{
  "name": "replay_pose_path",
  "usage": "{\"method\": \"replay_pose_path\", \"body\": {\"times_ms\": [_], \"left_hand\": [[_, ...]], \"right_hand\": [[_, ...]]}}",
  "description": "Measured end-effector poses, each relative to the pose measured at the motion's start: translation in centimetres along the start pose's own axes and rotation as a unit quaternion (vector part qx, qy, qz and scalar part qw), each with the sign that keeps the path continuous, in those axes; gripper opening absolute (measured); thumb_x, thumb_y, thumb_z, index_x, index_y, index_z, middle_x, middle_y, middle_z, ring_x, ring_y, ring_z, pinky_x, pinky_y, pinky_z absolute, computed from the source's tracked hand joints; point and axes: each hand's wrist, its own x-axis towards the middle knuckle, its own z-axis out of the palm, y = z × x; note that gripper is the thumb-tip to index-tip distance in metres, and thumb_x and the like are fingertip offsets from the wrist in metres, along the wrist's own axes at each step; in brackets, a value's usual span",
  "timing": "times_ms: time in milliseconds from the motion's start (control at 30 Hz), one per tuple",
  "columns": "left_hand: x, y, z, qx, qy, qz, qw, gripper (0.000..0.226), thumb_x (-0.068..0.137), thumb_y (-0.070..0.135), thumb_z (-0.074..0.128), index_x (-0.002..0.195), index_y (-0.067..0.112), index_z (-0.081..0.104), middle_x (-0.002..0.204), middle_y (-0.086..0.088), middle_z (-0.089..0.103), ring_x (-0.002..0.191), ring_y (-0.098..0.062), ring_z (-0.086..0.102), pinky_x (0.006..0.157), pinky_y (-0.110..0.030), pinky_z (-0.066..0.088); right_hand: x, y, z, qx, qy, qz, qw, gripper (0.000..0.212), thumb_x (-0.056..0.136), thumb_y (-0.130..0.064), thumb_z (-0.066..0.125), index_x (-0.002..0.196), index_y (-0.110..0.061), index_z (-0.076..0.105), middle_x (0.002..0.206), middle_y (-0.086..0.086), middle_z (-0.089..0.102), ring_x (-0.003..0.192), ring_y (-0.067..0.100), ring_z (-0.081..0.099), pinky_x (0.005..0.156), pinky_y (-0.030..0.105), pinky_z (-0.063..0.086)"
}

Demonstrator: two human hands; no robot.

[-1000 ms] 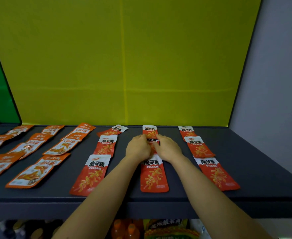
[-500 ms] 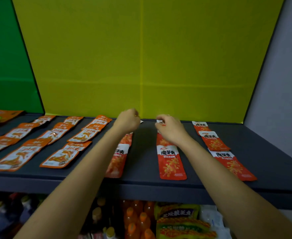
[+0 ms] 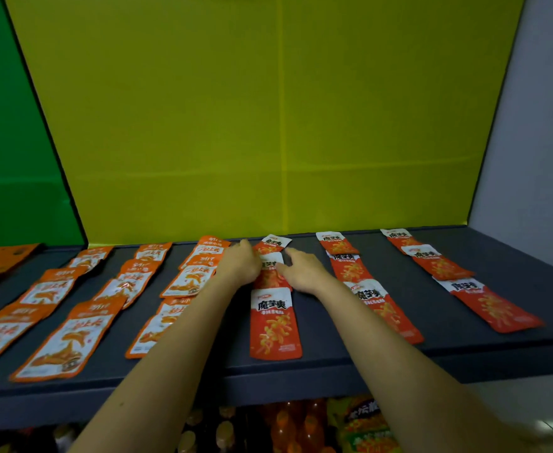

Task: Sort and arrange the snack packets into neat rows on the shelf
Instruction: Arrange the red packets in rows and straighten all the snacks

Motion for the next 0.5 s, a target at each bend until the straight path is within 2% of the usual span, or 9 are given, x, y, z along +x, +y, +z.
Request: {"method": "replay_pose_path", "body": {"times_ms": [200, 400, 500], "left_hand": [[0.6, -1.0, 1.2, -0.009, 0.012, 0.029, 0.999, 0.031, 0.096, 0.018, 0.036, 0.112, -0.006, 0.047, 0.121, -0.027, 0.054, 0.113, -0.040, 0.049, 0.084, -0.039, 0.038], [0.0, -1.1, 1.2, -0.043, 0.061, 0.067, 0.995, 0.030, 0.094, 0.017, 0.039, 0.101, -0.002, 0.061, 0.107, -0.021, 0.065, 0.097, -0.037, 0.058, 0.073, -0.037, 0.042], [-0.1, -1.0, 1.2, -0.052, 0.074, 0.069, 0.994, 0.028, 0.095, 0.016, 0.038, 0.091, -0.003, 0.057, 0.099, -0.023, 0.064, 0.092, -0.038, 0.057, 0.068, -0.037, 0.039]], "right_hand": [[0.2, 0.4, 1.2, -0.050, 0.029, -0.022, 0.998, 0.040, 0.098, -0.030, 0.035, 0.129, -0.006, 0.045, 0.134, 0.015, 0.050, 0.124, 0.032, 0.045, 0.093, 0.039, 0.039], [0.4, 0.4, 1.6, -0.072, 0.038, -0.033, 0.996, 0.043, 0.100, -0.026, 0.030, 0.136, -0.005, 0.040, 0.139, 0.014, 0.046, 0.131, 0.030, 0.039, 0.102, 0.038, 0.034], [0.6, 0.5, 1.8, -0.074, 0.036, -0.035, 0.996, 0.042, 0.100, -0.023, 0.029, 0.137, -0.005, 0.038, 0.141, 0.014, 0.044, 0.134, 0.028, 0.036, 0.105, 0.037, 0.031]]}}
